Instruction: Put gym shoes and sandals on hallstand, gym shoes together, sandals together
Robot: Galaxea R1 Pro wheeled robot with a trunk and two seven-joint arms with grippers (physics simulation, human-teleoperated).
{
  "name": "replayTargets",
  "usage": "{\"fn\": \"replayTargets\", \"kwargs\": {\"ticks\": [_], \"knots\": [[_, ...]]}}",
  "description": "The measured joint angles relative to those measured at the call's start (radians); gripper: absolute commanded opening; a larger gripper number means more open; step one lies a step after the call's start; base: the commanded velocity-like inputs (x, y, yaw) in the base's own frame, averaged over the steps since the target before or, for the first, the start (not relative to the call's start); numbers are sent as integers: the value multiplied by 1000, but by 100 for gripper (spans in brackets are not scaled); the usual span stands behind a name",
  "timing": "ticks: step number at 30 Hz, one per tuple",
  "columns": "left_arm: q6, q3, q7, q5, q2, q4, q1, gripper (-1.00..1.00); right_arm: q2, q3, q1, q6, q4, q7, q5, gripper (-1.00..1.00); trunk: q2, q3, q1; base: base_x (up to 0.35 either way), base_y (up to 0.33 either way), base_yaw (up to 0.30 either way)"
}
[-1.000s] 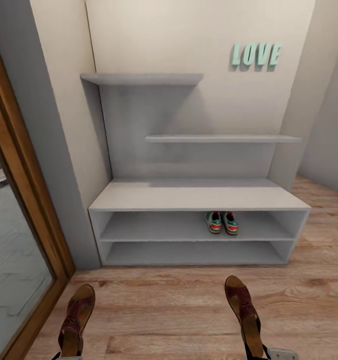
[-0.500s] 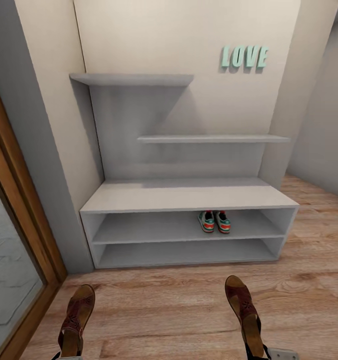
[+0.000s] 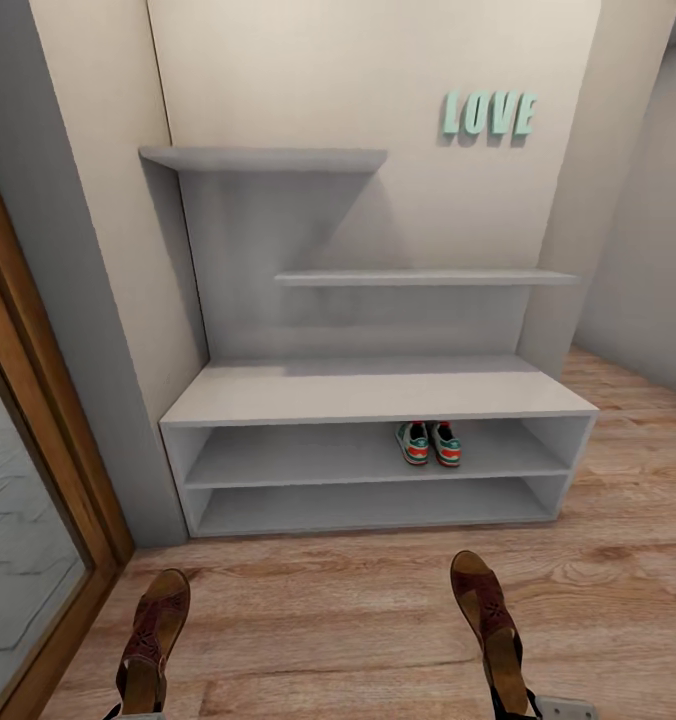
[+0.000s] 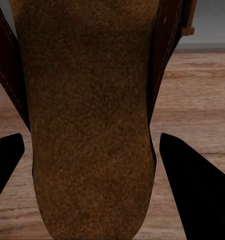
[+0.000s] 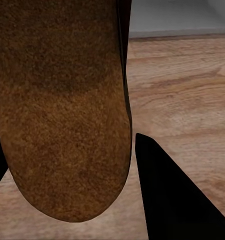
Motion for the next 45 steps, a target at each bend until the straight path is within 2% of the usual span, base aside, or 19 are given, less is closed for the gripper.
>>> {"fn": "replayTargets", "kwargs": {"ticks": [5, 9, 14, 17, 21, 23, 26, 29, 32, 36, 39, 45], "knots": [[4, 2, 0, 0, 0, 1, 0, -100, 1, -1, 0, 0, 0, -2, 0, -100, 0, 0, 0, 0, 0, 0], [39, -3, 5, -3, -15, 0, -18, -100, -4, -6, 0, 2, 4, -5, -2, -100, 0, 0, 0, 0, 0, 0], [162, -8, 19, -6, -39, 0, -95, -100, -19, -8, 0, 3, 2, -5, -3, -100, 0, 0, 0, 0, 0, 0], [287, -12, 30, -15, -45, 0, -169, -100, -26, -8, 0, 3, 0, -6, -3, -100, 0, 0, 0, 0, 0, 0], [401, -12, 34, -24, -53, -1, -251, -100, -29, -10, 0, 3, -3, -6, -4, -100, 0, 0, 0, 0, 0, 0], [455, -14, 36, -30, -62, -1, -293, -100, -30, -22, 0, 4, -4, -9, -5, -100, 0, 0, 0, 0, 0, 0], [519, -26, 39, -41, -75, -1, -345, -100, -30, -64, 0, 5, -6, -21, -6, -100, 0, 0, 0, 0, 0, 0], [595, -57, 55, -61, -86, 1, -409, -100, -31, -132, 0, 8, -23, -32, -9, -100, 0, 0, 0, 0, 0, 0], [664, -78, 91, -71, -92, 2, -460, -100, -30, -171, 0, 10, -40, -34, -6, -100, 0, 0, 0, 0, 0, 0], [761, -93, 155, -72, -100, 1, -528, -100, -30, -190, 0, 12, -49, -35, -2, -100, 0, 0, 0, 0, 0, 0], [806, -96, 170, -72, -102, 1, -563, -100, -29, -197, 0, 11, -53, -34, -2, -100, 0, 0, 0, 0, 0, 0], [841, -101, 178, -75, -102, -19, -591, -100, -24, -195, 0, 11, -54, -31, -4, -100, 0, 0, 0, 0, 0, 0]]}}
